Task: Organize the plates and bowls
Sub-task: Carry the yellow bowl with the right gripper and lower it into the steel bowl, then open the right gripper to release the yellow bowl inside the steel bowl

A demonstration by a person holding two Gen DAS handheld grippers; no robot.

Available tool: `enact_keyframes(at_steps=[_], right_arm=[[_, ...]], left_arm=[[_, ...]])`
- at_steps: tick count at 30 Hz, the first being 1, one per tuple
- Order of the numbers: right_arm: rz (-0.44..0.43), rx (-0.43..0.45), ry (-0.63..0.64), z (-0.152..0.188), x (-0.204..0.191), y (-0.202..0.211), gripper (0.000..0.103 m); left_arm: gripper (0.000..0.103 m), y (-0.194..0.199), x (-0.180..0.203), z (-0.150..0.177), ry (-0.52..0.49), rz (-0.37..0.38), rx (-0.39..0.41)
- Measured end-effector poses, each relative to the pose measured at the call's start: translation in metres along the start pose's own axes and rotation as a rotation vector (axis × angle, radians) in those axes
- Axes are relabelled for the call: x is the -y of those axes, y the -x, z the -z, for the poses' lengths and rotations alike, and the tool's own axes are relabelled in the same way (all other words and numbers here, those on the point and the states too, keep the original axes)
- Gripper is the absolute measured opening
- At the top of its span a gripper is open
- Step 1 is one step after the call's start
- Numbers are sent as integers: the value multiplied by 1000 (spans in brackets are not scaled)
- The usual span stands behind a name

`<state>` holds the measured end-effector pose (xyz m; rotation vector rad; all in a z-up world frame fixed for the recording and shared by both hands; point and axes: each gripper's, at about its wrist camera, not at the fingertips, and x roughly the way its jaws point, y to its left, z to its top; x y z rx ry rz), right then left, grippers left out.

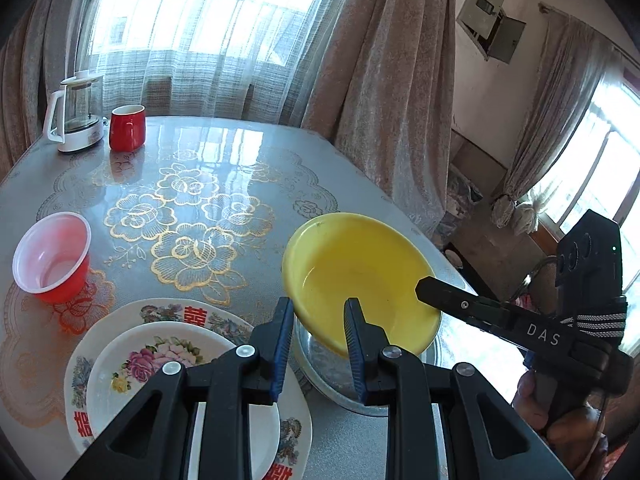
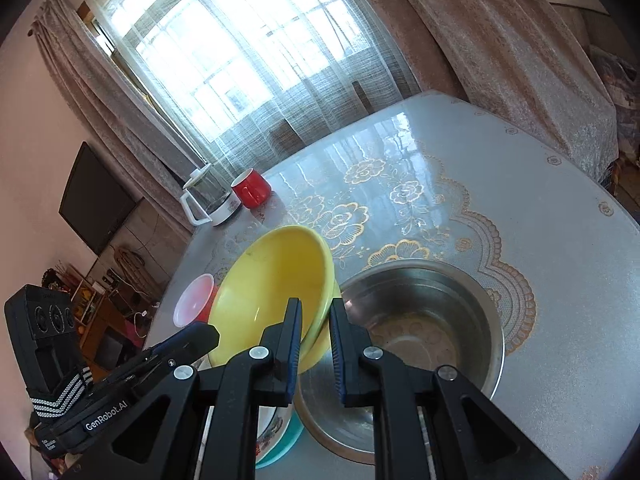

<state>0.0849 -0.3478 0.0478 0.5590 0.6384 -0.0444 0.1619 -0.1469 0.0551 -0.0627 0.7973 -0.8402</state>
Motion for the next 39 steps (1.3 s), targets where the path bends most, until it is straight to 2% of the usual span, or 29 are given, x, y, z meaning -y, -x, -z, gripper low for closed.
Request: enact_keyframes(at_steps=[8, 12, 21, 27, 31, 39], right_arm=[[72, -21, -60, 16, 36, 9, 14], [111, -36, -57, 18, 42, 8, 14], [182, -91, -43, 25, 51, -5, 14], [203, -120, -23, 26, 52, -11, 16], [272, -124, 4, 28, 53, -14, 16], [280, -147, 28, 29, 52, -21, 16]], left_arm=[[25, -27, 21, 14, -38, 13, -78], [25, -41, 21, 20, -27, 17, -130], [25, -58, 29, 26, -60, 17, -180], [25, -67, 31, 29, -71, 22, -197], [25, -68, 27, 31, -60, 22, -202], [25, -59, 26, 35, -63, 36, -179]])
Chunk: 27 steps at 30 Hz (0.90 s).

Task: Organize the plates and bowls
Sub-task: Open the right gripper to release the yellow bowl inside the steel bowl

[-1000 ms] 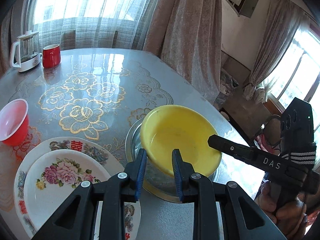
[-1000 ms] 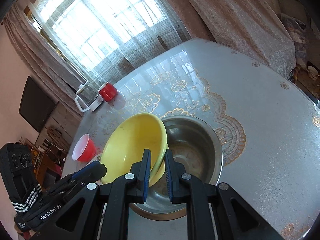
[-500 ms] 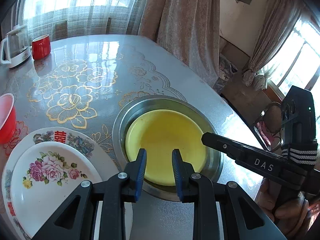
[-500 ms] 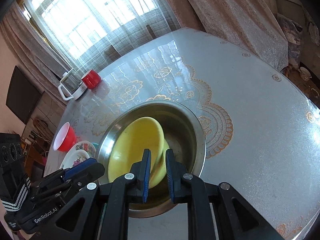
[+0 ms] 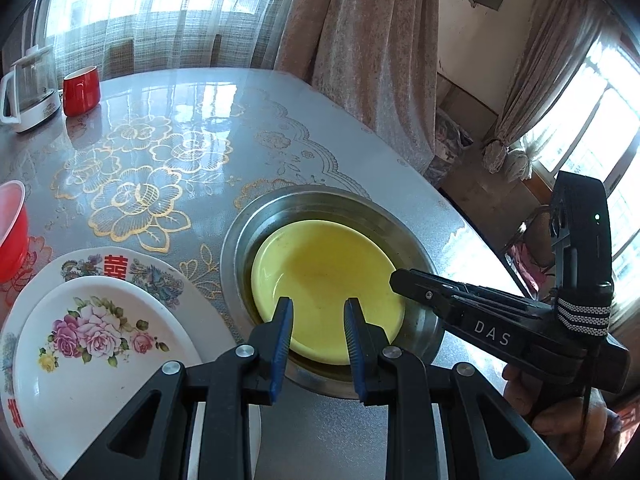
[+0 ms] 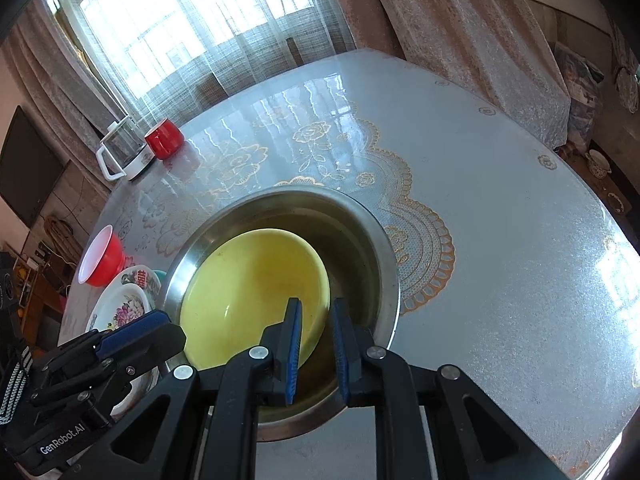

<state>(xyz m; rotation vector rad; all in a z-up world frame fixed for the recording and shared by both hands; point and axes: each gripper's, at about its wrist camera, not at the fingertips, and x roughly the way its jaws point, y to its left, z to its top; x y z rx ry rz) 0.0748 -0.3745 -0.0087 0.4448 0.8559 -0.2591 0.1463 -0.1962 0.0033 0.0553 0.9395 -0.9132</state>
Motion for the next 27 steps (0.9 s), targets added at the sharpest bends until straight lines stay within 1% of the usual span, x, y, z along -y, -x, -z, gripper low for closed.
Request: enact_keyframes(at_steps=[2, 4, 6, 8, 11, 15, 16, 17, 18, 19, 22, 27], right_arm=[[22, 0, 28, 0, -4, -3, 16], [44, -4, 61, 1, -9, -6, 14], [80, 5, 89, 2, -13, -8, 13], [107, 11, 112, 3, -15, -11, 12], [183, 42, 159, 3, -21, -11, 12], [253, 66, 189, 0, -25, -12, 12], [259, 67, 191, -1, -25, -13, 14], [243, 64, 182, -1, -24, -14, 16], [214, 59, 166, -2, -23, -13, 22], [194, 59, 152, -3, -22, -12, 25], [189, 80, 136, -3, -23, -8, 27], [172, 113, 112, -4, -22, 2, 29]], left_arm=[[26, 4, 0, 1, 0, 1, 9], [26, 9, -2, 1, 3, -1, 15], [27, 13, -2, 1, 3, 0, 24], [28, 18, -3, 3, 5, -13, 35], [28, 22, -9, 4, 19, -21, 43], [29, 25, -14, 8, 41, -25, 47], [29, 26, -16, 9, 44, -29, 47], [29, 28, -17, 11, 45, -30, 49], [29, 30, -18, 13, 45, -34, 53], [29, 32, -19, 14, 46, -40, 55], [29, 37, -22, 17, 51, -49, 64], [29, 42, -27, 23, 65, -69, 69]])
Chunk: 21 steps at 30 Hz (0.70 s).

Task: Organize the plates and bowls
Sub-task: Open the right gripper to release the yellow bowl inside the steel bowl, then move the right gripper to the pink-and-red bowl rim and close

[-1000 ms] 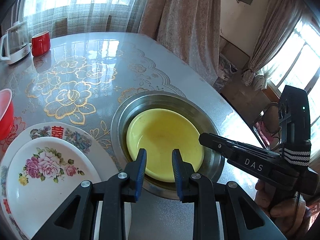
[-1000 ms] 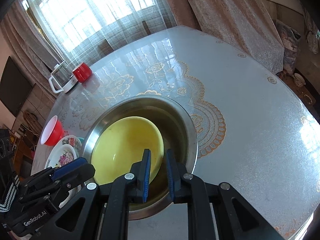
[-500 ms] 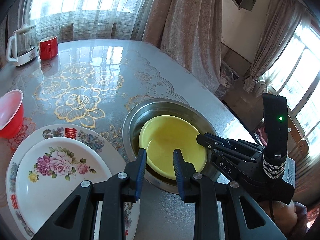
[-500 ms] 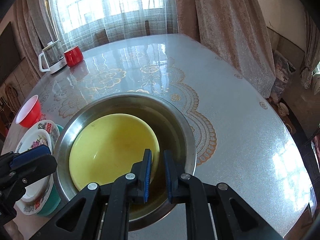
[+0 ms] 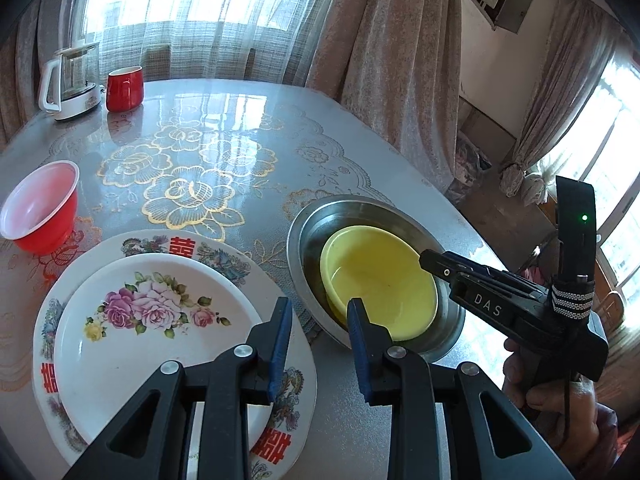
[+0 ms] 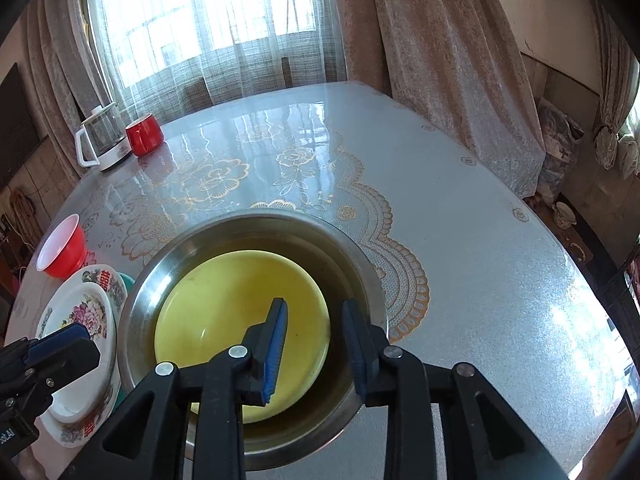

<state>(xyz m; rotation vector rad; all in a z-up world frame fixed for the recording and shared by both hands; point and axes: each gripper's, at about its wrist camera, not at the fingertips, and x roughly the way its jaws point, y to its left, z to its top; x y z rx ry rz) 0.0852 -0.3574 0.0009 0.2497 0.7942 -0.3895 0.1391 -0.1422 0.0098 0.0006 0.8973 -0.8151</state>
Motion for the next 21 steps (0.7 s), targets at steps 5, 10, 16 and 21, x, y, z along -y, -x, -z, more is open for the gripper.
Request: enact_keyframes(at_steps=[5, 10, 16, 21], right_arm=[[-15, 65, -30, -6, 0, 15, 30], [-80, 99, -17, -15, -13, 27, 32], [-174, 98, 34, -25, -44, 33, 32], [-270, 67, 67, -31, -73, 32, 32]], left_arm=[[29, 6, -4, 3, 12, -14, 10], [29, 13, -13, 1, 31, -20, 30], [29, 26, -28, 0, 56, -40, 62], [30, 38, -48, 0, 95, -66, 84]])
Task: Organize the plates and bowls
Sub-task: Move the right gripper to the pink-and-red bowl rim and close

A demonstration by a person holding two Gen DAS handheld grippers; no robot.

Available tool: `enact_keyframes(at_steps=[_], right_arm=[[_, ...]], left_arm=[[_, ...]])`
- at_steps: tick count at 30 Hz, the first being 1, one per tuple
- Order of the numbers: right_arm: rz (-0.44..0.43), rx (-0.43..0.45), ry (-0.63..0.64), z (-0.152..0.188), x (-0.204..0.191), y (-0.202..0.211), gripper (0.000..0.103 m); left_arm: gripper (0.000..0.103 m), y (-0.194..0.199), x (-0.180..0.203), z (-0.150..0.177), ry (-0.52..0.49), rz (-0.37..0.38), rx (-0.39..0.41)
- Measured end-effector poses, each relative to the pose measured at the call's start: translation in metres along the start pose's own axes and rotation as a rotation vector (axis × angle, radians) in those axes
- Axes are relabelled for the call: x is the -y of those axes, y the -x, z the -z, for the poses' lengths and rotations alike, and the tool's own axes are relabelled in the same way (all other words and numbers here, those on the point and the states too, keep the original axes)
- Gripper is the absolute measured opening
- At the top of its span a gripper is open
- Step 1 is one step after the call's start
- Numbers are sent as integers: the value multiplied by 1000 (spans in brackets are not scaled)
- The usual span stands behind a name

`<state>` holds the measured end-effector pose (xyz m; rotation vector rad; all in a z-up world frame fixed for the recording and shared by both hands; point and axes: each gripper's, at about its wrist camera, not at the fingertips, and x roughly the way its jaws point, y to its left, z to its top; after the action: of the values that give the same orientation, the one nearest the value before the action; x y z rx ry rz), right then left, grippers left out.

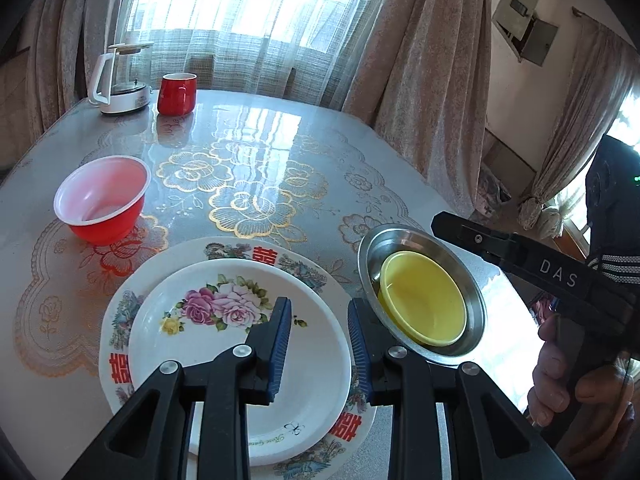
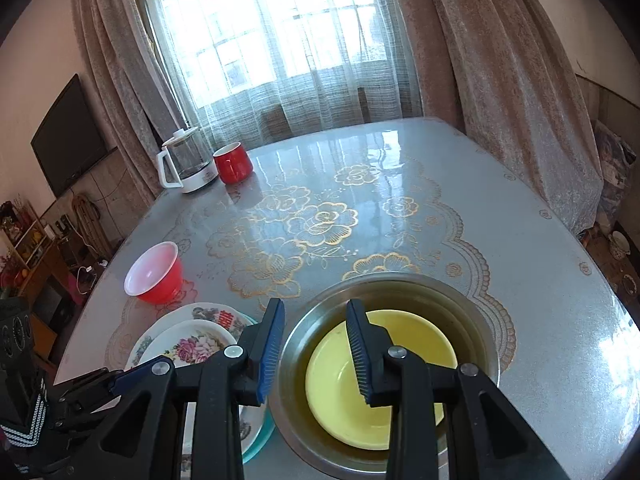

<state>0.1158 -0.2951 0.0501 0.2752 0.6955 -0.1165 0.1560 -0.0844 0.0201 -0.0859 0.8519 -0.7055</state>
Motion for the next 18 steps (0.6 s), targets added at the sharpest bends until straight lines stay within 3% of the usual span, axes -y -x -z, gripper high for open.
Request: enact_keyframes(at_steps=[6, 12, 18], right_arm=[[-145, -84, 49, -6, -42, -23, 32], [-290, -201, -6, -7, -71, -59, 32], [-340, -264, 1, -11, -102, -87, 32]], left_arm=[[30, 14, -35, -2, 57, -59, 37], [30, 27, -80, -8, 142, -132, 68], [30, 34, -124, -14, 238, -203, 84]])
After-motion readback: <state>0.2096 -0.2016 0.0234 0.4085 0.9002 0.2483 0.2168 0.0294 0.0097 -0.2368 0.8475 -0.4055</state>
